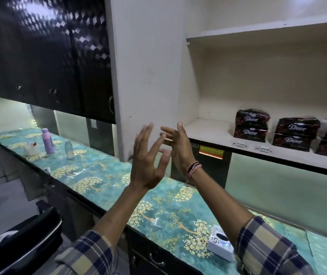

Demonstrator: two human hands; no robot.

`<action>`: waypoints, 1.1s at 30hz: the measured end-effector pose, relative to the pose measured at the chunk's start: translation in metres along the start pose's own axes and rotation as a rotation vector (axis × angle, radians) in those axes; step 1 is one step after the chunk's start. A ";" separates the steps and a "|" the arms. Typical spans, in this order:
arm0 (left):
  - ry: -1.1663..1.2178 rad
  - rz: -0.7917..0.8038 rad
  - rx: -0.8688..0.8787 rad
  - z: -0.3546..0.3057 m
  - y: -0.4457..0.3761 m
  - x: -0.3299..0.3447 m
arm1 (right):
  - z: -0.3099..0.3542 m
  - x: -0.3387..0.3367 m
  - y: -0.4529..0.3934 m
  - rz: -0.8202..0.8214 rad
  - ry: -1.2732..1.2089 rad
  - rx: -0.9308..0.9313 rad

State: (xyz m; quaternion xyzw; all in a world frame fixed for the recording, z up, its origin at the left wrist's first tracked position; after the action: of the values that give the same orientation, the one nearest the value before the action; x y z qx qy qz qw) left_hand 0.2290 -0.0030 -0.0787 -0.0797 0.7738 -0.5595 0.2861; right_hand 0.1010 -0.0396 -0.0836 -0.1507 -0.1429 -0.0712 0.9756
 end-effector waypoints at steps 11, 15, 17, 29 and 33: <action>0.495 0.209 -0.133 -0.063 -0.070 0.146 | 0.101 -0.206 -0.005 -0.505 0.167 -0.172; 0.667 0.273 -0.222 -0.065 -0.103 0.202 | 0.131 -0.247 -0.025 -0.639 0.291 -0.187; 0.775 0.298 -0.297 -0.059 -0.121 0.233 | 0.145 -0.269 -0.044 -0.730 0.404 -0.192; 1.179 0.365 -0.759 -0.030 -0.198 0.353 | 0.208 -0.334 -0.158 -0.834 1.166 0.194; 1.195 0.364 -0.810 -0.026 -0.196 0.368 | 0.209 -0.336 -0.180 -0.713 1.310 0.354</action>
State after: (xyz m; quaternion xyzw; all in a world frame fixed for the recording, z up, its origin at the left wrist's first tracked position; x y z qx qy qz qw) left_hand -0.1260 -0.2156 -0.0247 0.2684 0.9441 -0.1225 -0.1472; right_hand -0.3041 -0.1120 0.0557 0.1362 0.4152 -0.4325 0.7887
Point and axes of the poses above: each hand's wrist, its own y-axis away from the middle knuckle, its own x-axis out of the palm, z = x × y, the point moved 7 cm from there along -y, towards the middle knuckle, and after that the axes turned 4 degrees about -y, right-handed, at the moved point
